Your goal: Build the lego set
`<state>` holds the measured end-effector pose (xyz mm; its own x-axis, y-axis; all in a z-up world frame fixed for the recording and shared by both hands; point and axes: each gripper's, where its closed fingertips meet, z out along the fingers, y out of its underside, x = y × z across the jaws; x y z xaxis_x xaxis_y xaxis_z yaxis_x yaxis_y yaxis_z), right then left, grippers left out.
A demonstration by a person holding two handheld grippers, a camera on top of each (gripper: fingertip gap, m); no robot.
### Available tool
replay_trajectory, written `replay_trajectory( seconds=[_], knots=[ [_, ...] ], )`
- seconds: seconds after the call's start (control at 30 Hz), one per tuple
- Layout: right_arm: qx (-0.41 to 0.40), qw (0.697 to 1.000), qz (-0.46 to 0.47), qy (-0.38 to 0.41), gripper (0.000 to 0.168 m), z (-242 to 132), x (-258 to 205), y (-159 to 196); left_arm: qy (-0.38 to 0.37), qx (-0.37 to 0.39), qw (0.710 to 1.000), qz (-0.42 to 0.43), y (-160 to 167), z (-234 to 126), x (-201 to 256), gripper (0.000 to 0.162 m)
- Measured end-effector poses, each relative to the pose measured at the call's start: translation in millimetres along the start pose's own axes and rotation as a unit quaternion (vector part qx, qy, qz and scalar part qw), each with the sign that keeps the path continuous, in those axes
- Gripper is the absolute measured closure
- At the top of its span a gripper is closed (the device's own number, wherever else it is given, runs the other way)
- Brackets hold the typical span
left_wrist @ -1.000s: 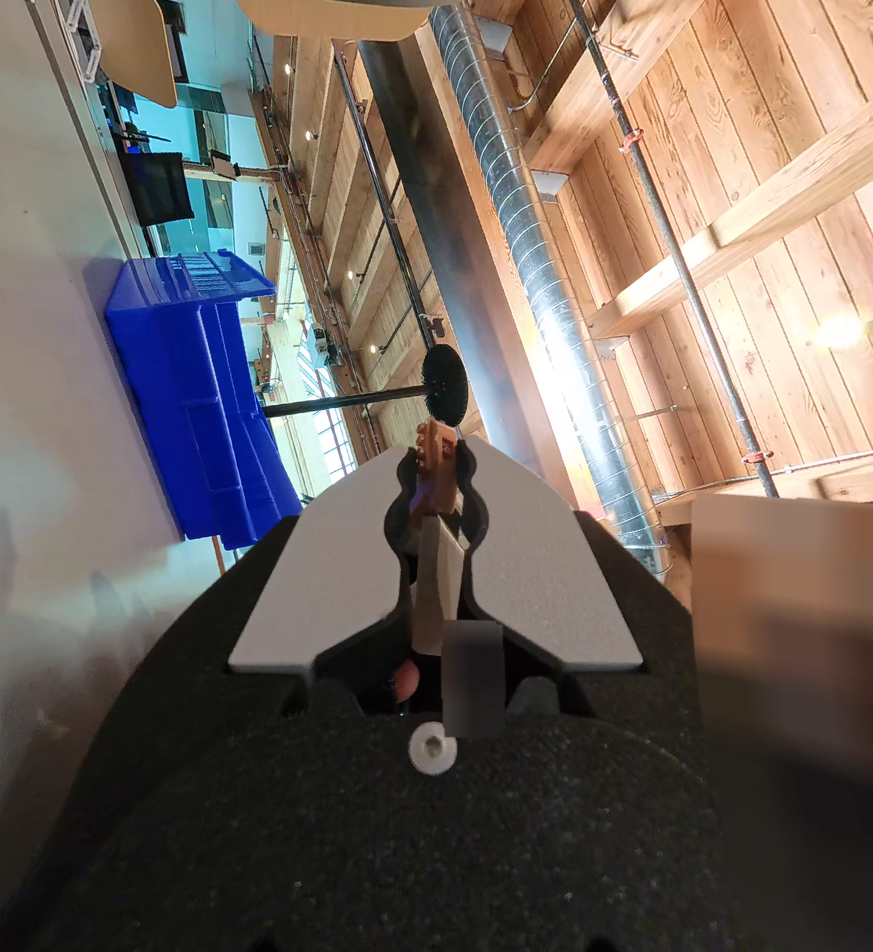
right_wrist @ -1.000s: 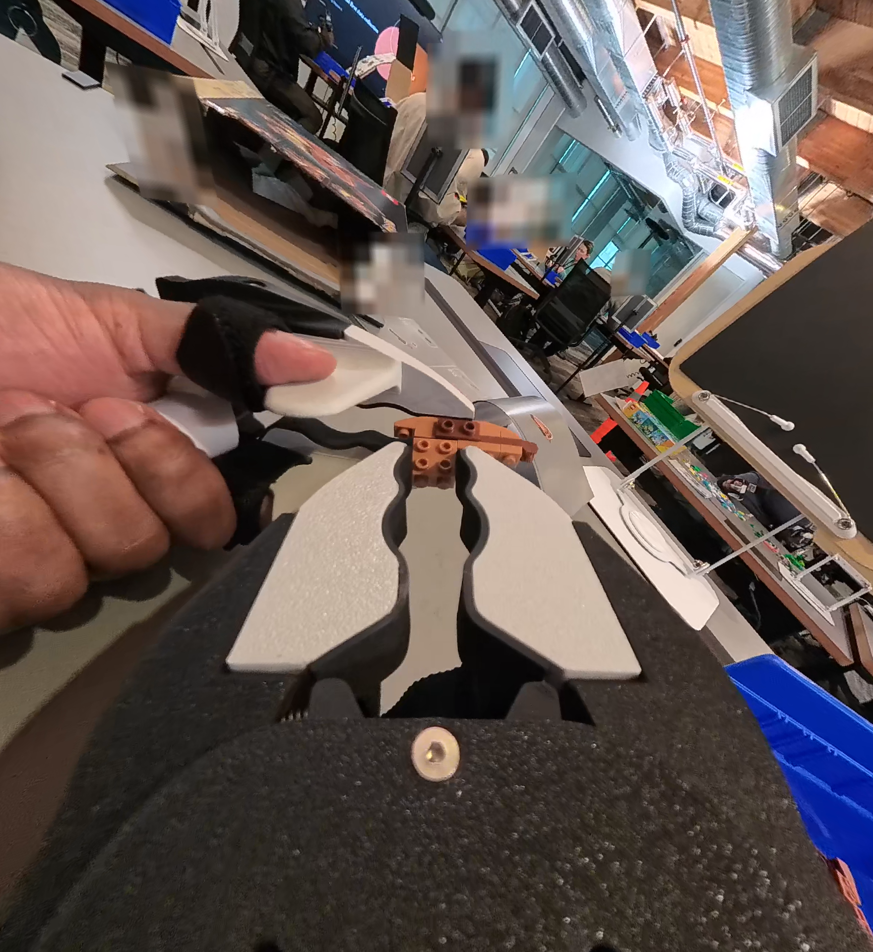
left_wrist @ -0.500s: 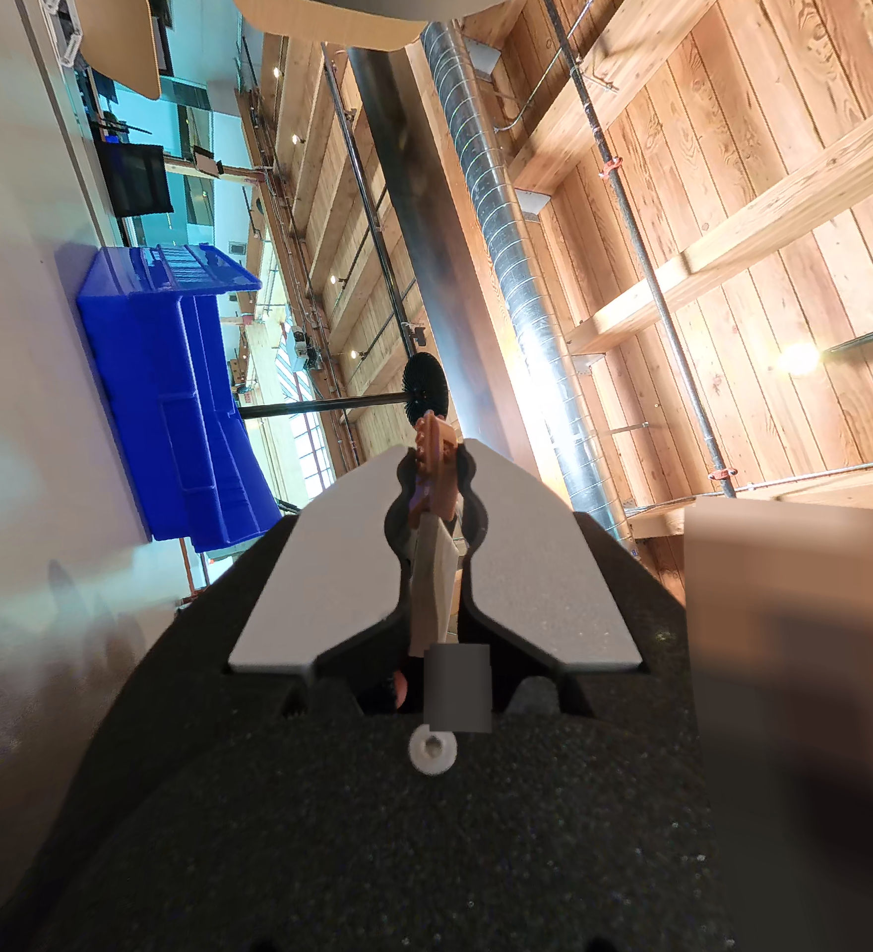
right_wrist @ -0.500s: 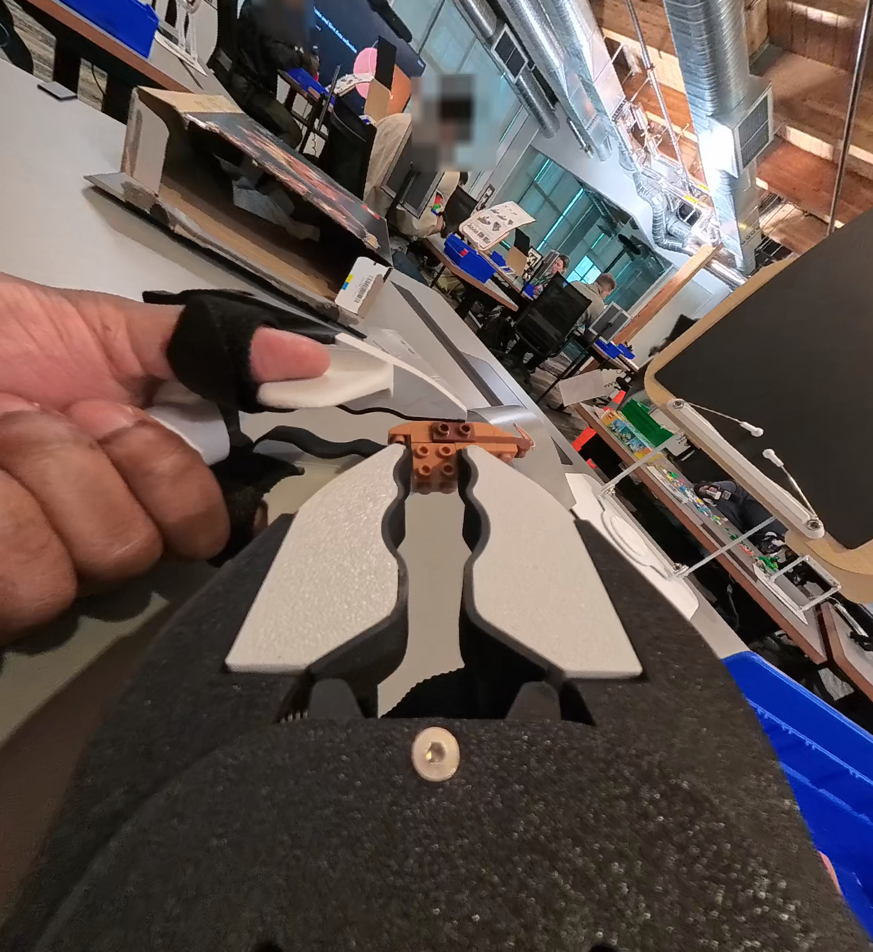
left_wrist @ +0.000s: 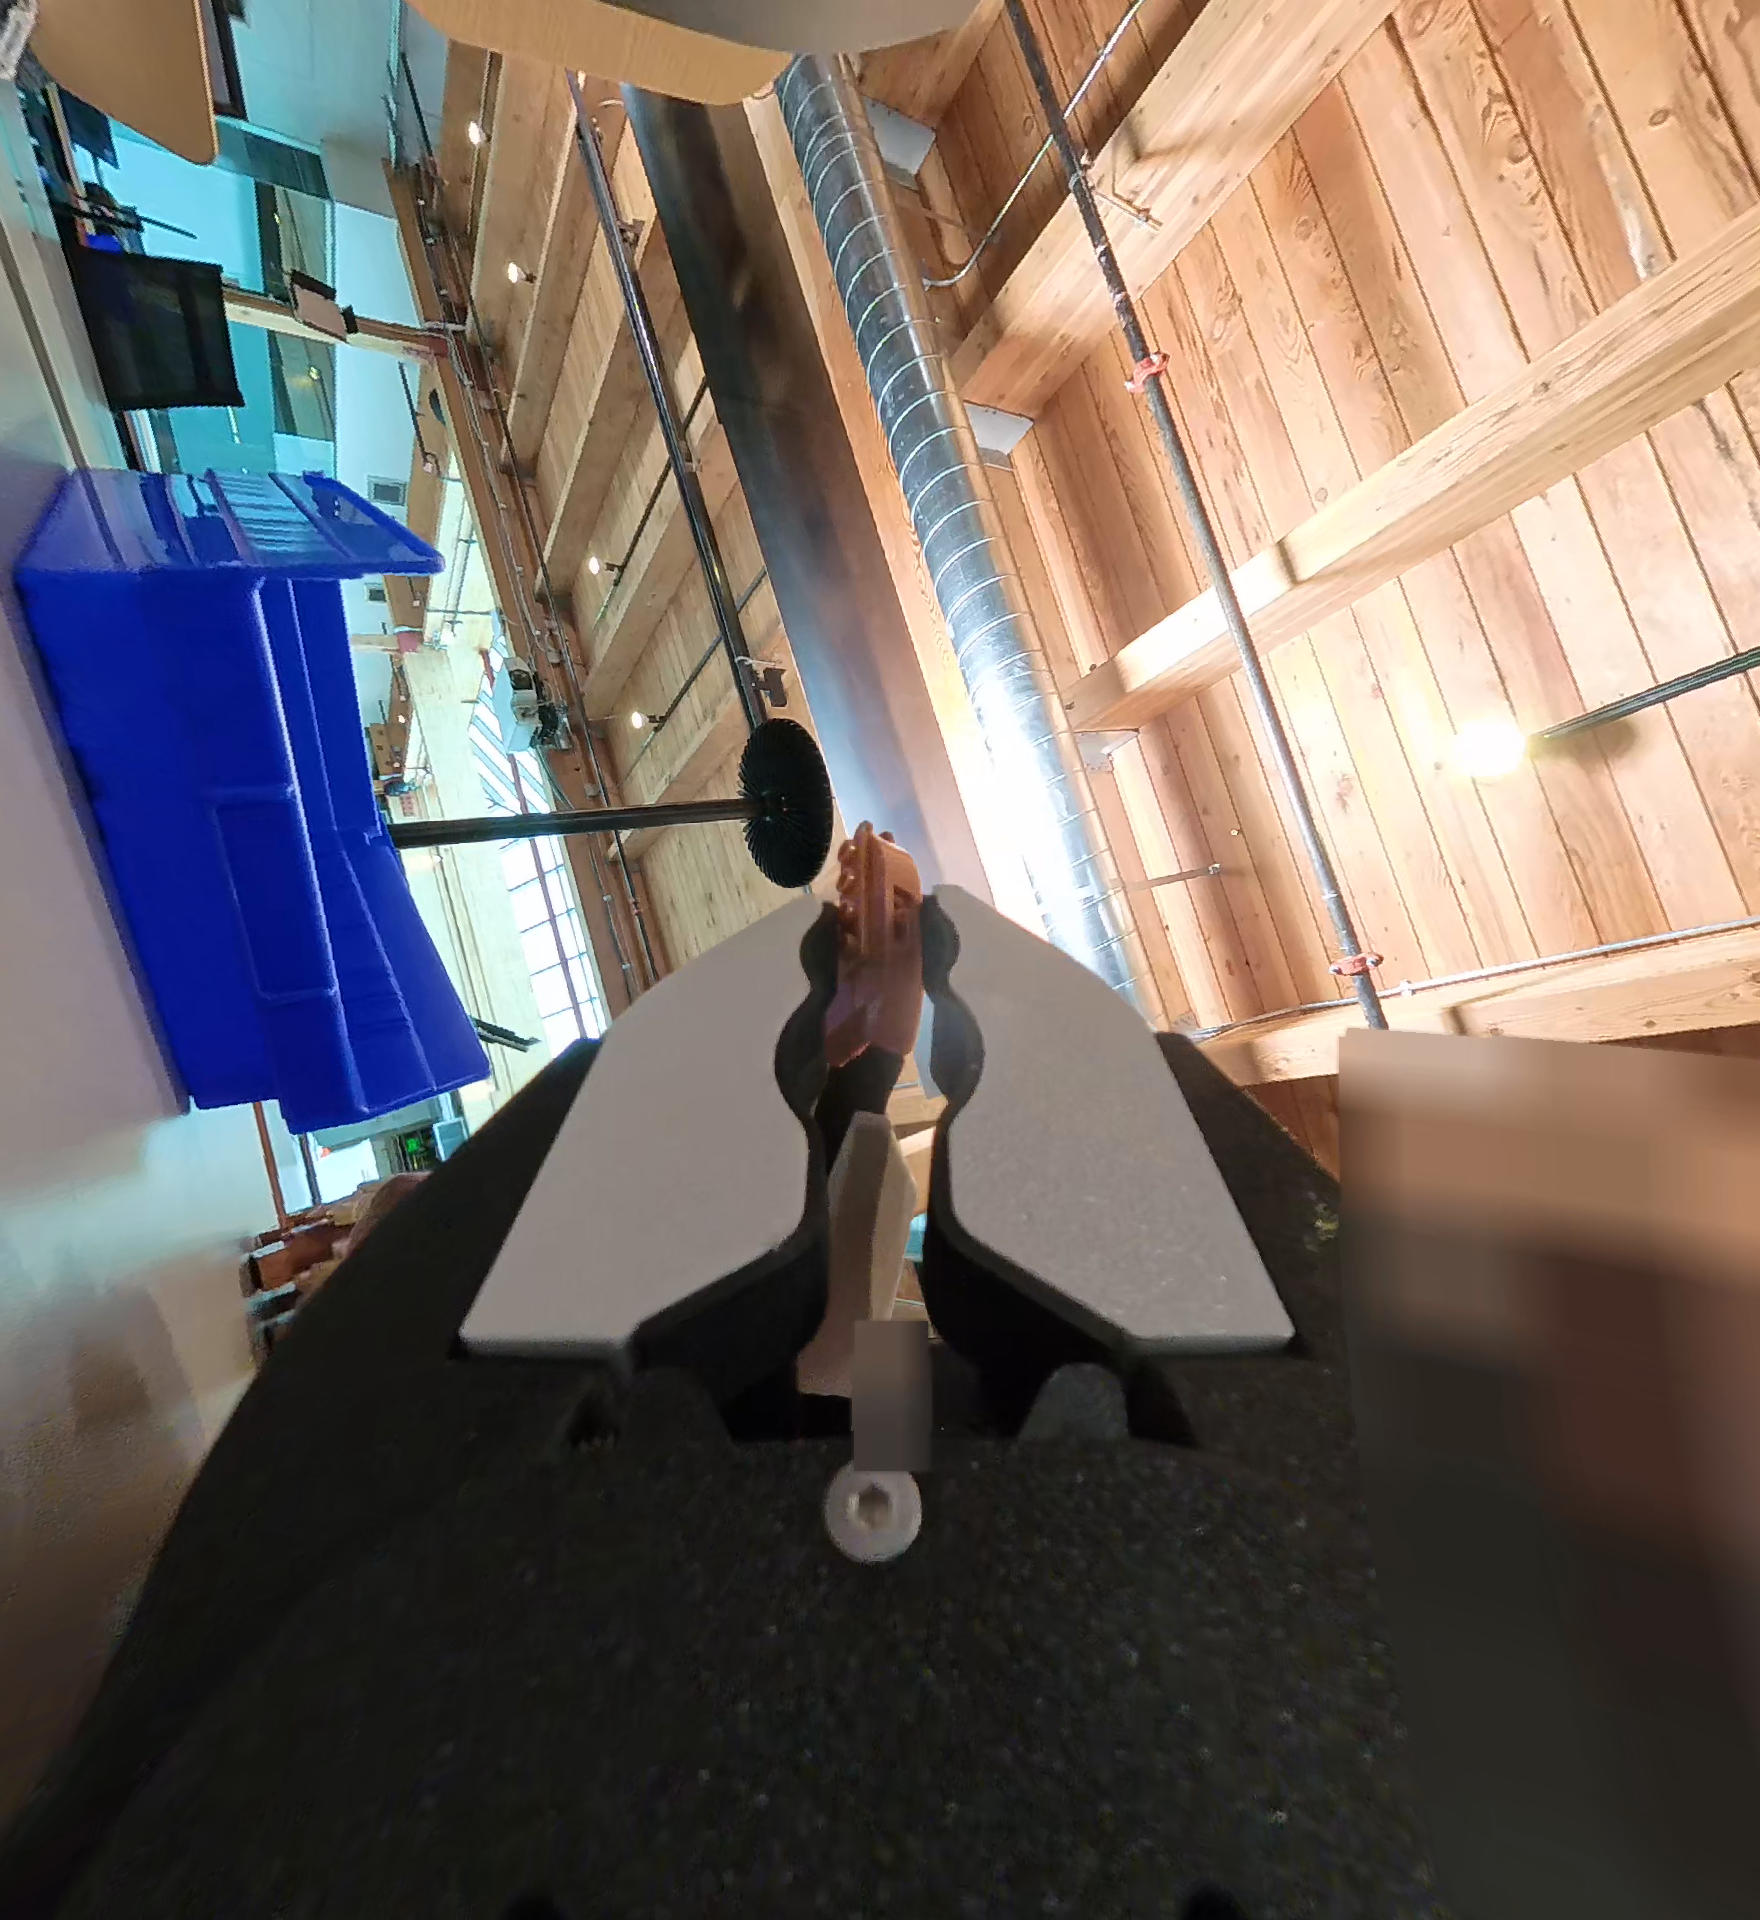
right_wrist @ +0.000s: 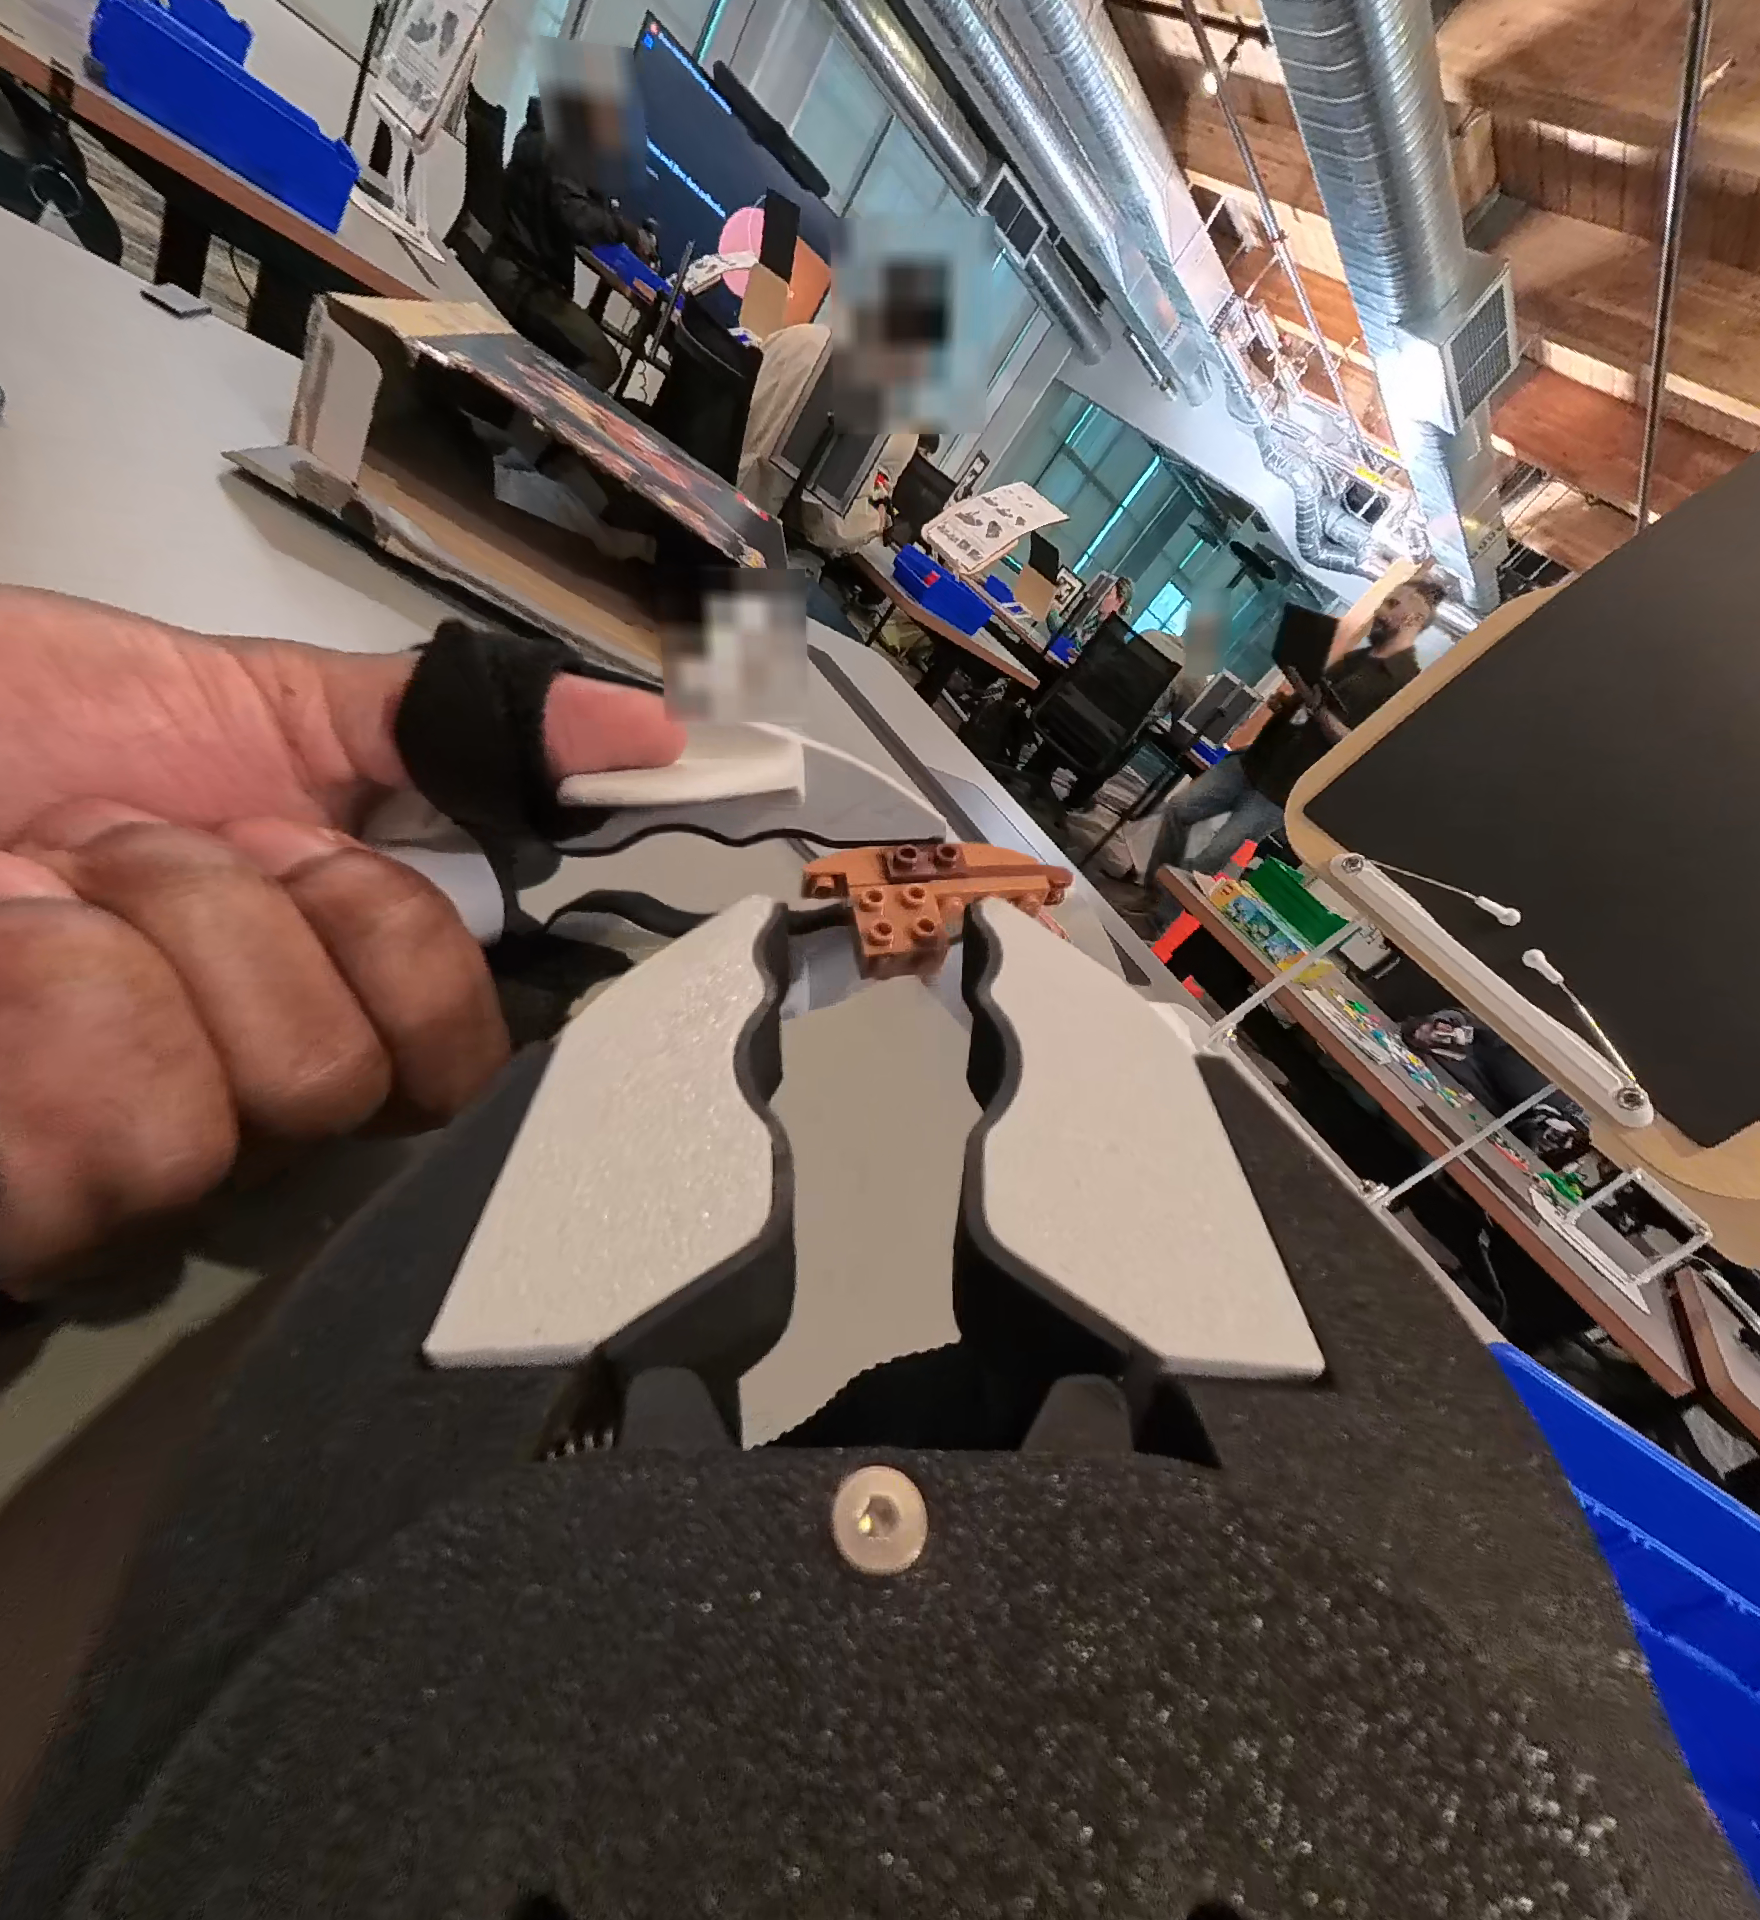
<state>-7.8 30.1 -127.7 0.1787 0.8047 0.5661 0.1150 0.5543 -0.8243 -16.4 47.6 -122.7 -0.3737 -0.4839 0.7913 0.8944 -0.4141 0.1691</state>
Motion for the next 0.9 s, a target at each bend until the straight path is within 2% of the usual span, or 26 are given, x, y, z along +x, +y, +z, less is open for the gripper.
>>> replay_trajectory(
  seconds=[0.27, 0.37, 0.53, 0.7, 0.8, 0.9],
  knots=[
    [0.051, 0.987, 0.132, -0.075, 0.129, -18.0, 9.6, -4.0, -0.030, -0.078, 0.996, -0.015, 9.5, -0.2, -1.3, 0.147],
    [0.033, 0.983, 0.144, -0.107, 0.117, -22.3, 13.8, 7.9, -0.072, -0.138, 0.988, -0.003, 13.7, 0.5, -4.8, 0.147],
    [-0.013, 0.992, 0.022, -0.122, 0.110, -25.0, 18.2, 20.3, -0.151, -0.244, 0.958, 0.028, 17.3, 0.8, -13.5, 0.148],
    [-0.036, 0.981, -0.103, -0.161, 0.098, -19.6, 3.6, 25.6, -0.182, -0.324, 0.927, 0.039, 23.8, 1.1, -12.9, 0.147],
    [-0.021, 0.977, -0.133, -0.165, 0.090, -14.7, -1.0, 18.7, -0.195, -0.349, 0.916, 0.032, 28.4, -2.5, -15.4, 0.147],
    [-0.012, 0.974, -0.154, -0.167, 0.093, -11.6, -5.2, 15.2, -0.203, -0.351, 0.914, 0.023, 28.2, -5.6, -19.3, 0.147]
  ],
)
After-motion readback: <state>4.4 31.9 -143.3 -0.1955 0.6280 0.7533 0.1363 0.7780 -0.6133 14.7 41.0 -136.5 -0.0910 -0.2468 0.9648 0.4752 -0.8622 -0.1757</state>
